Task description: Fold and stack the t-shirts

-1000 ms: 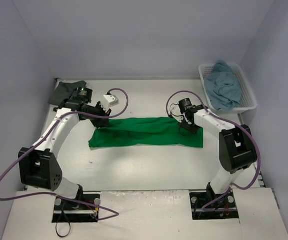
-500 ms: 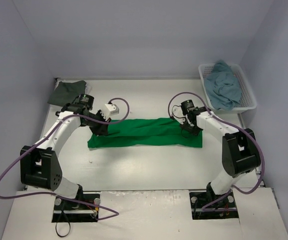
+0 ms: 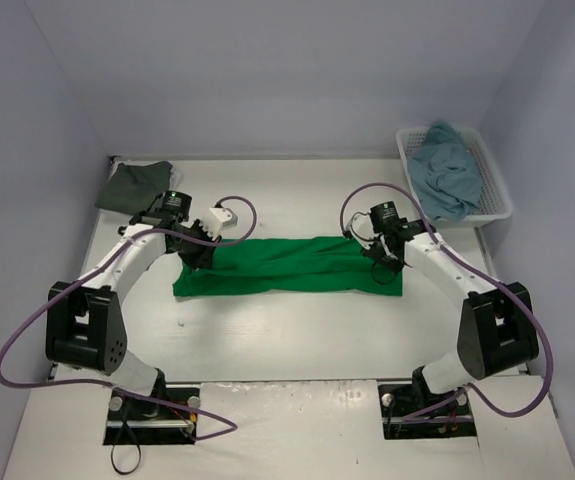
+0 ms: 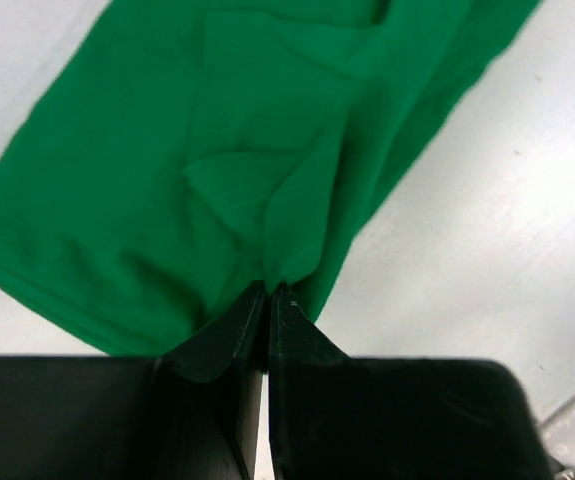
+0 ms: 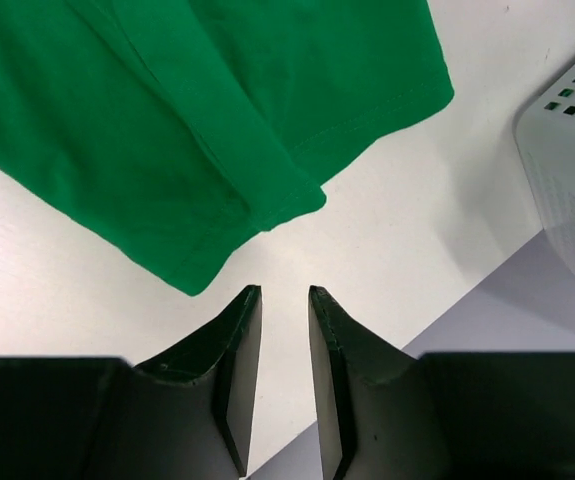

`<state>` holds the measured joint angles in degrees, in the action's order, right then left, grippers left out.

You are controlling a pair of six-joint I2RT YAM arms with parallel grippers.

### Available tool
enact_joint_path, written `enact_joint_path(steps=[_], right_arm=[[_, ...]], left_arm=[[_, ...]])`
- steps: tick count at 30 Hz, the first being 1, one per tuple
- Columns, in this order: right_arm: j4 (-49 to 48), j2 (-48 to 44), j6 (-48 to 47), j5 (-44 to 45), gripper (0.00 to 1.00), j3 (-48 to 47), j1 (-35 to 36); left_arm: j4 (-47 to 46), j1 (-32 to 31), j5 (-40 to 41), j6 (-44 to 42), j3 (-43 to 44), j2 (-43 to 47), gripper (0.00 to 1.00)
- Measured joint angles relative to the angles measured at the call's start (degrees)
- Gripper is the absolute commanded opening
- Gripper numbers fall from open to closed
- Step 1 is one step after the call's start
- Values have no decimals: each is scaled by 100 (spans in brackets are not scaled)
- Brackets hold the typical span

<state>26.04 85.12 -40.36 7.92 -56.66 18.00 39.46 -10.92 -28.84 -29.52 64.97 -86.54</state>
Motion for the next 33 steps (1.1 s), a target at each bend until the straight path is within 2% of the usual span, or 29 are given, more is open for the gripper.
enact_joint_path(steps=[5, 11, 18, 19, 23, 33], right_arm=[[4, -11, 101, -238, 10, -13, 0], [31, 175, 245, -492, 9, -400, 0], [33, 461, 306, -610, 9, -651, 0], [31, 505, 319, -634, 8, -669, 0], [24, 678, 376, -699, 7, -723, 17], [-13, 1394, 654, -1058, 0, -780, 275]], left_arm=[[-402, -44, 269, 260, 48, -332, 0], [-439, -122, 490, 424, 669, -1287, 1], [-122, -201, 612, 442, 1233, -2256, 21], [-83, -210, 625, 439, 1244, -2286, 28], [48, -260, 664, 417, 1270, -2284, 34], [199, -302, 822, 422, 1270, -2227, 36]])
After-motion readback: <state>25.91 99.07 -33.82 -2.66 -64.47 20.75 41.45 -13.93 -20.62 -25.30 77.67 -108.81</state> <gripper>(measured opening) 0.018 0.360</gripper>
